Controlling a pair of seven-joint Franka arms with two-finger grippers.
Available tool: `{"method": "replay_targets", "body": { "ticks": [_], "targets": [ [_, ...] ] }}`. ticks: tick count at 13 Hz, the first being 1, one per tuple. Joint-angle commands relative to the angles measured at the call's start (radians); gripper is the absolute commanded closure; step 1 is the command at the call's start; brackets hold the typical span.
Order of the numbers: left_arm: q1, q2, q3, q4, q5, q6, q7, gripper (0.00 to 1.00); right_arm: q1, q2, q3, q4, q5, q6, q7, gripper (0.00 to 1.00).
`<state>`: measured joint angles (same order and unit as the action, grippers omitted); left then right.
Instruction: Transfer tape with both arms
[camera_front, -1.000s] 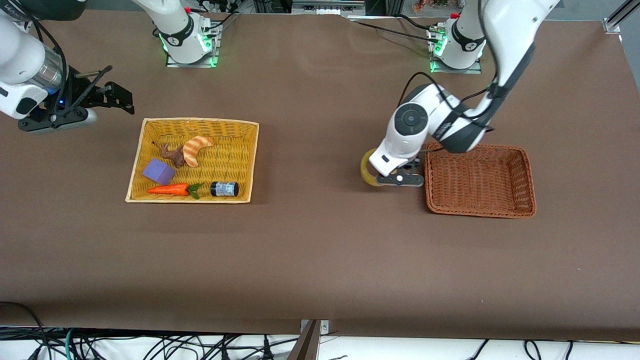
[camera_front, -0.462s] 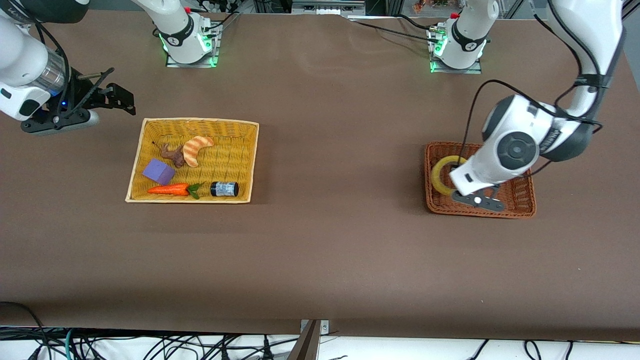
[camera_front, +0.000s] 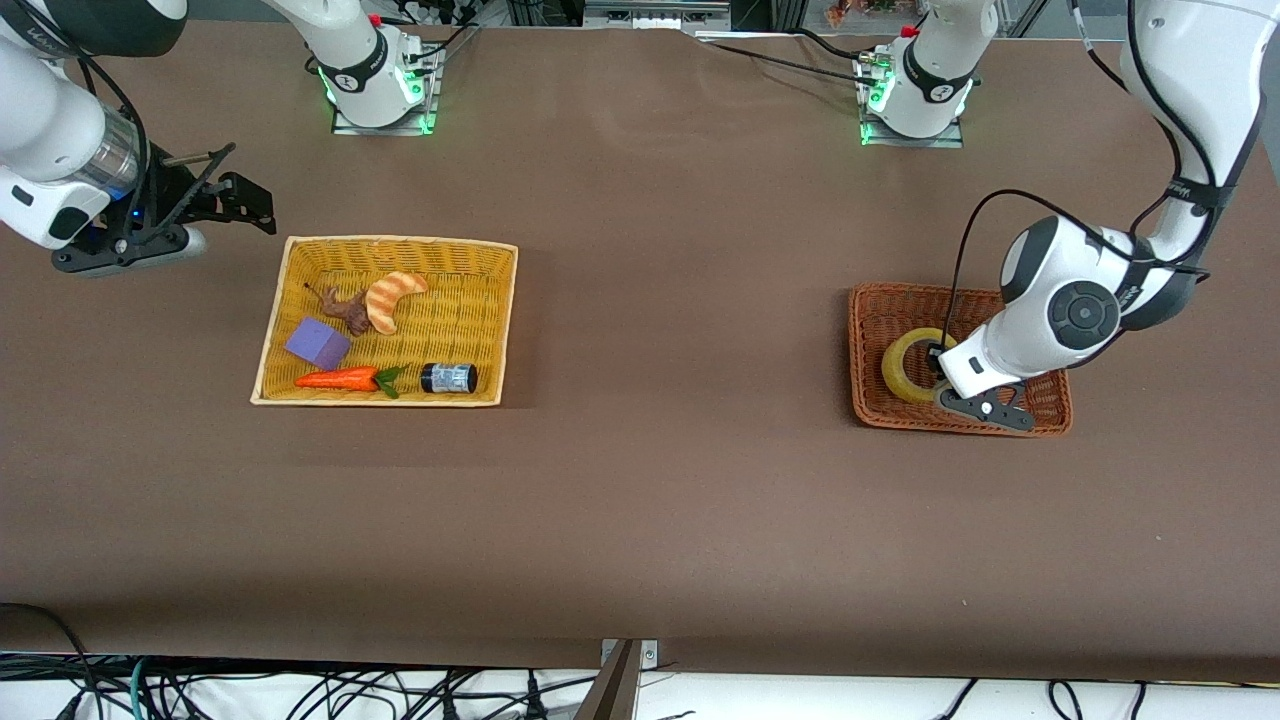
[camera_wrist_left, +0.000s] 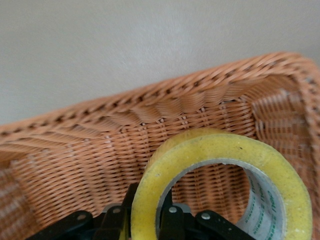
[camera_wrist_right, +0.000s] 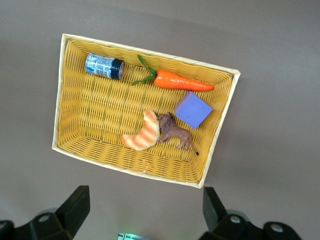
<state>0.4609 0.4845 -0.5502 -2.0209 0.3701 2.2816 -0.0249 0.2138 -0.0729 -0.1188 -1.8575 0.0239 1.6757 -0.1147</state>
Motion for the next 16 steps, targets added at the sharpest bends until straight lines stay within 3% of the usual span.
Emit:
{"method": "replay_targets", "body": {
  "ticks": [1, 3, 4, 5, 6, 8, 10, 13, 14, 16],
  "targets": [
    [0.015, -0.003, 0.004, -0.045, -0.013, 0.055, 0.030, 1.00, 0.006, 0.001, 0.001, 0.012, -0.005, 0.003, 0.013, 0.00],
    [0.015, 0.005, 0.015, -0.055, -0.013, 0.081, 0.029, 1.00, 0.007, 0.002, 0.001, 0.012, -0.019, 0.006, 0.012, 0.00],
    [0.015, 0.012, 0.015, -0.044, -0.013, 0.078, 0.034, 0.77, 0.007, 0.001, 0.001, 0.012, -0.019, 0.016, 0.009, 0.00],
    [0.013, 0.016, 0.016, -0.029, -0.014, 0.072, 0.074, 0.11, 0.007, -0.001, 0.001, 0.021, -0.019, 0.025, 0.012, 0.00],
    [0.015, 0.010, 0.019, -0.016, -0.023, 0.067, 0.110, 0.00, 0.007, -0.001, 0.001, 0.033, -0.021, 0.027, 0.013, 0.00],
    [0.010, 0.003, 0.009, 0.081, -0.081, -0.079, 0.122, 0.00, 0.007, -0.002, 0.001, 0.031, -0.053, 0.068, 0.010, 0.00],
    [-0.036, 0.005, 0.009, 0.322, -0.193, -0.375, 0.120, 0.00, 0.006, -0.002, 0.002, 0.024, -0.058, 0.064, 0.006, 0.00],
    [-0.088, -0.027, 0.018, 0.615, -0.200, -0.702, 0.114, 0.00, 0.006, -0.005, 0.001, 0.023, -0.047, 0.056, 0.001, 0.00],
    [-0.125, -0.074, 0.045, 0.654, -0.198, -0.759, 0.112, 0.00, 0.007, -0.005, 0.001, 0.023, -0.045, 0.056, 0.003, 0.00],
    [-0.248, -0.208, 0.206, 0.647, -0.238, -0.780, 0.108, 0.00, 0.007, -0.007, 0.005, 0.024, -0.048, 0.056, 0.003, 0.00]
  ]
}}
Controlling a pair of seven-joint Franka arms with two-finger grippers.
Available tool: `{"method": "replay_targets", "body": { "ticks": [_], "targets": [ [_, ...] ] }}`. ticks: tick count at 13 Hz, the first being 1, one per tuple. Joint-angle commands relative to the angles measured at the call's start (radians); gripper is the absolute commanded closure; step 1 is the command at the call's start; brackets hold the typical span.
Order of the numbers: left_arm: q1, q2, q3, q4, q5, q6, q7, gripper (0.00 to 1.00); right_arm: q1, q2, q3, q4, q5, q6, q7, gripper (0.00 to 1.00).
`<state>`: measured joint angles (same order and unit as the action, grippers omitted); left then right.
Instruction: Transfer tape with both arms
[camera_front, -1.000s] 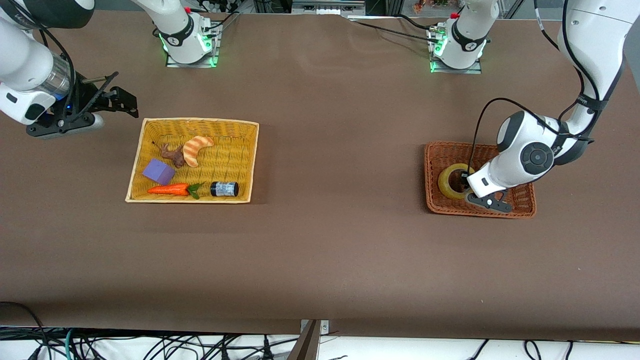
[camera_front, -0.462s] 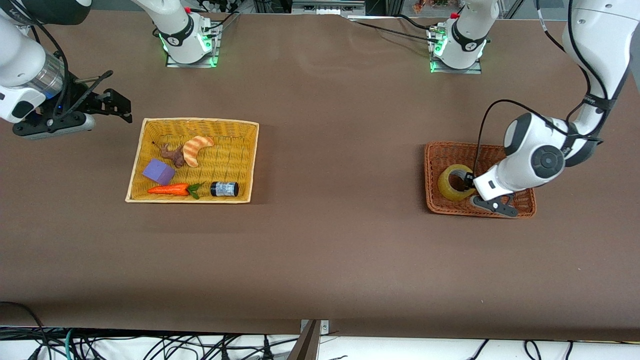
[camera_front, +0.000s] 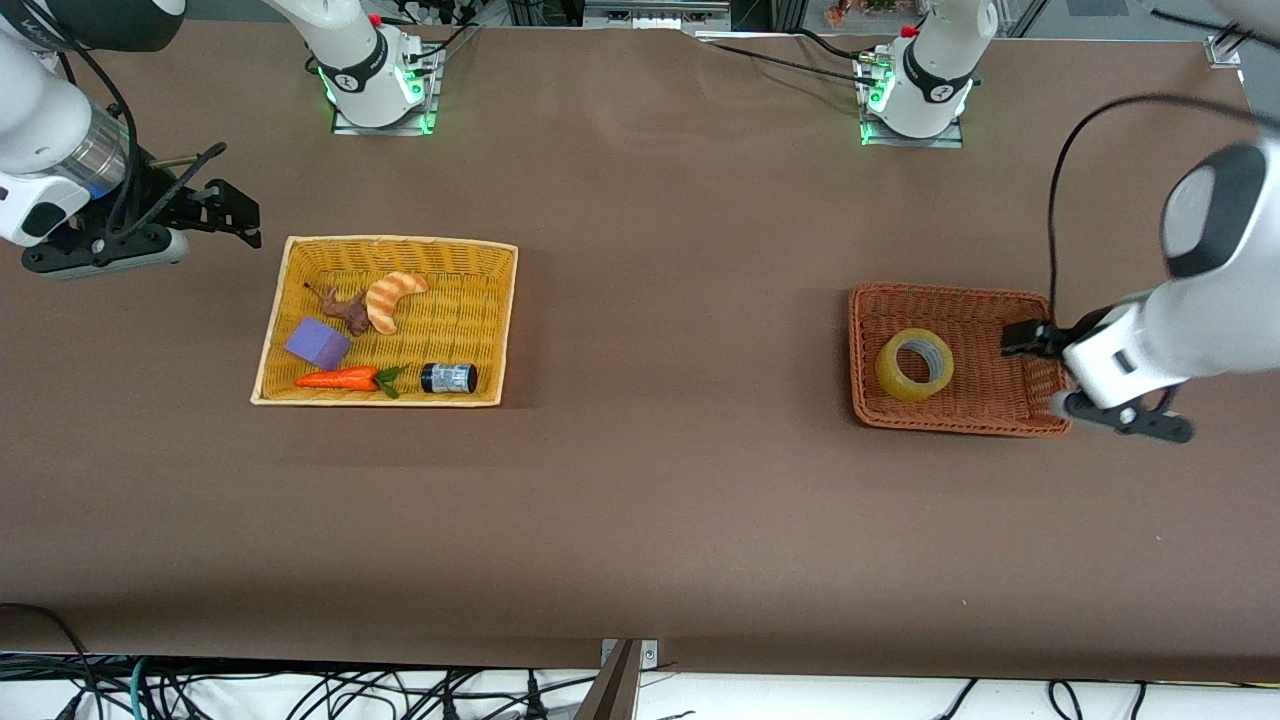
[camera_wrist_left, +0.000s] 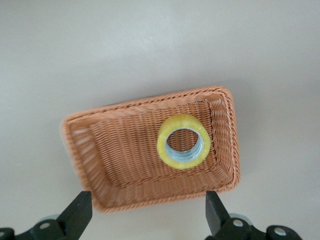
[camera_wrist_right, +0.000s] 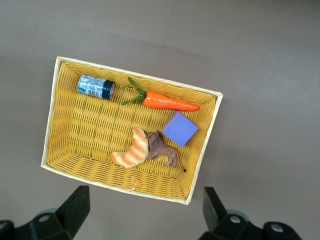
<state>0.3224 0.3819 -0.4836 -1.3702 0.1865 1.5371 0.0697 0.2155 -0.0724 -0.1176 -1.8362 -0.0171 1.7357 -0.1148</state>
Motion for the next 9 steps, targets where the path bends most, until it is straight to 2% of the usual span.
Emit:
{"method": "replay_targets", "body": {
  "ticks": [1, 2, 3, 5, 7, 9],
  "targets": [
    [-0.199, -0.151, 0.268, -0.012, -0.091, -0.046, 0.013, 0.00, 0.005, -0.009, 0.006, 0.003, -0.009, -0.004, 0.003, 0.00],
    [-0.282, -0.182, 0.396, -0.015, -0.126, -0.067, 0.016, 0.00, 0.005, -0.007, 0.009, 0.003, -0.009, -0.004, 0.004, 0.00],
    [-0.313, -0.220, 0.475, -0.021, -0.146, -0.075, 0.022, 0.00, 0.005, -0.009, 0.009, 0.003, -0.007, -0.004, 0.001, 0.00],
    [-0.310, -0.294, 0.517, -0.096, -0.191, -0.081, 0.027, 0.00, 0.005, -0.010, 0.009, 0.005, -0.009, -0.004, 0.001, 0.00],
    [-0.310, -0.420, 0.520, -0.304, -0.249, -0.034, 0.022, 0.00, 0.005, -0.010, 0.009, 0.003, -0.007, -0.004, 0.001, 0.00],
    [-0.301, -0.425, 0.517, -0.319, -0.249, -0.017, 0.021, 0.00, 0.005, -0.010, 0.009, 0.003, -0.006, -0.004, 0.001, 0.00]
  ]
}}
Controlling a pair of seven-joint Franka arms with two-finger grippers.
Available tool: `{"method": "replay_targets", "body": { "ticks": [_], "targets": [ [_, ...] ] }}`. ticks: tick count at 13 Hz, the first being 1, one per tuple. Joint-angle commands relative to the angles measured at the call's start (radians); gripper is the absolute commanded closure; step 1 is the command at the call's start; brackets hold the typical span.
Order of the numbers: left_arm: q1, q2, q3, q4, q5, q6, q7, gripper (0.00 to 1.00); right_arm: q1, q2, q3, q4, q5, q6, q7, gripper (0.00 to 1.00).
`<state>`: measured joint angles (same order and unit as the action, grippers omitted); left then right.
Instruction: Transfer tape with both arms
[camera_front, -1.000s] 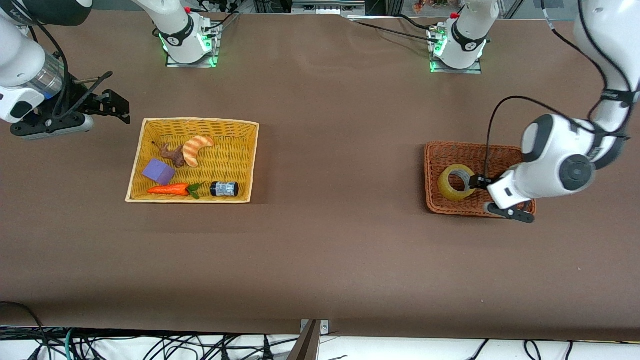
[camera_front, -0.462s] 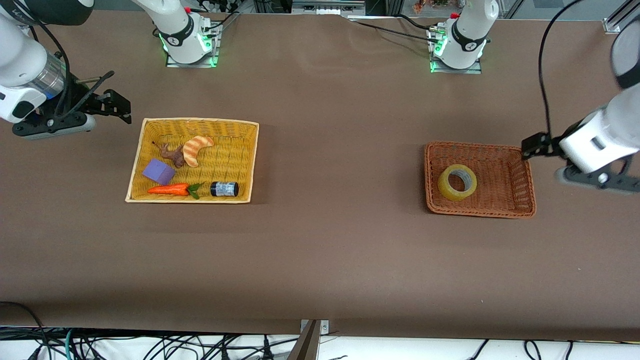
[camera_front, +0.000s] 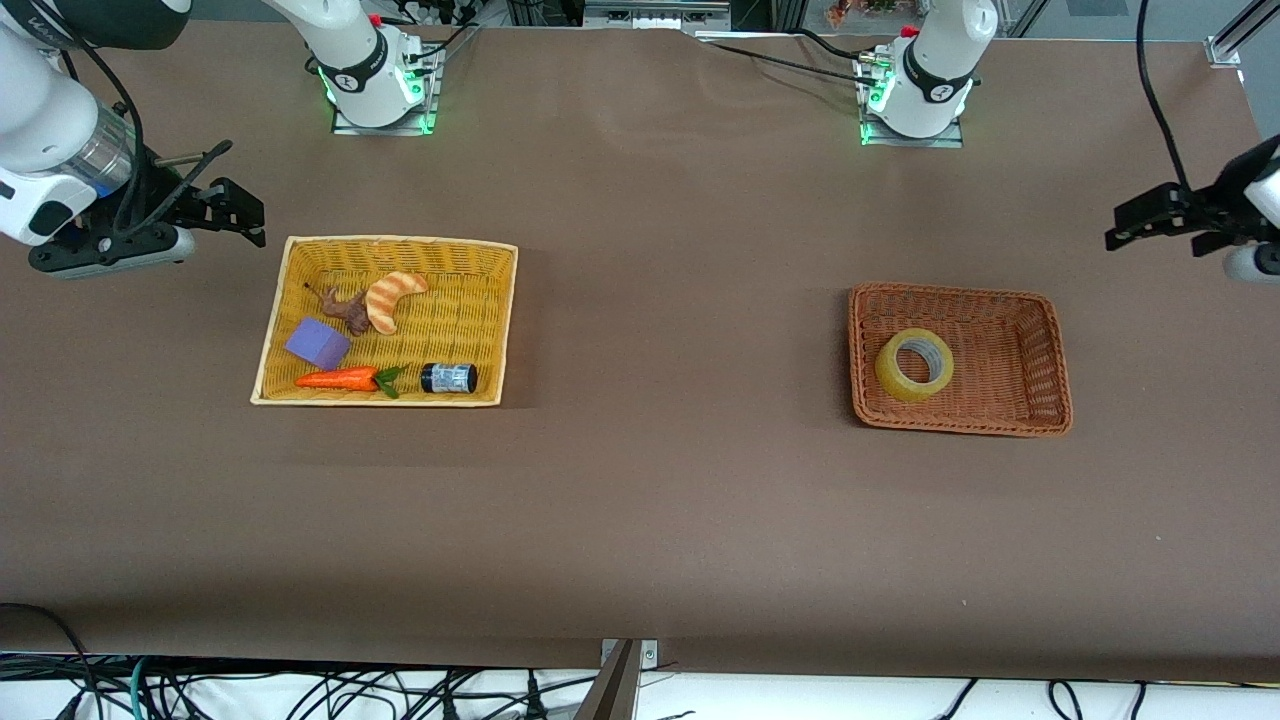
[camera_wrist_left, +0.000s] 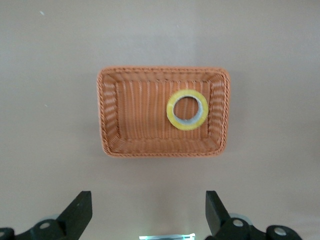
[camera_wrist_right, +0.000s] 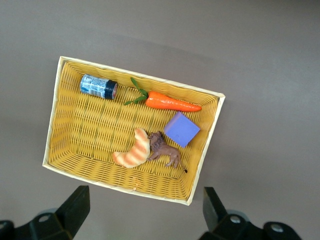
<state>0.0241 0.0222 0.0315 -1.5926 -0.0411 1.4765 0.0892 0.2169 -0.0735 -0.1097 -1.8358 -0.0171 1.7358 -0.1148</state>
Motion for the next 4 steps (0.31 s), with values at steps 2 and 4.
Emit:
{"method": "replay_targets", "body": {
  "ticks": [2, 4],
  "targets": [
    [-0.015, -0.070, -0.007, -0.095, -0.022, 0.028, -0.017, 0.00, 0.004, -0.009, 0.001, 0.003, -0.006, -0.004, 0.001, 0.00],
    [-0.015, -0.068, -0.043, -0.087, -0.022, 0.015, -0.098, 0.00, 0.004, -0.009, 0.002, 0.003, -0.007, -0.005, 0.001, 0.00]
  ]
}}
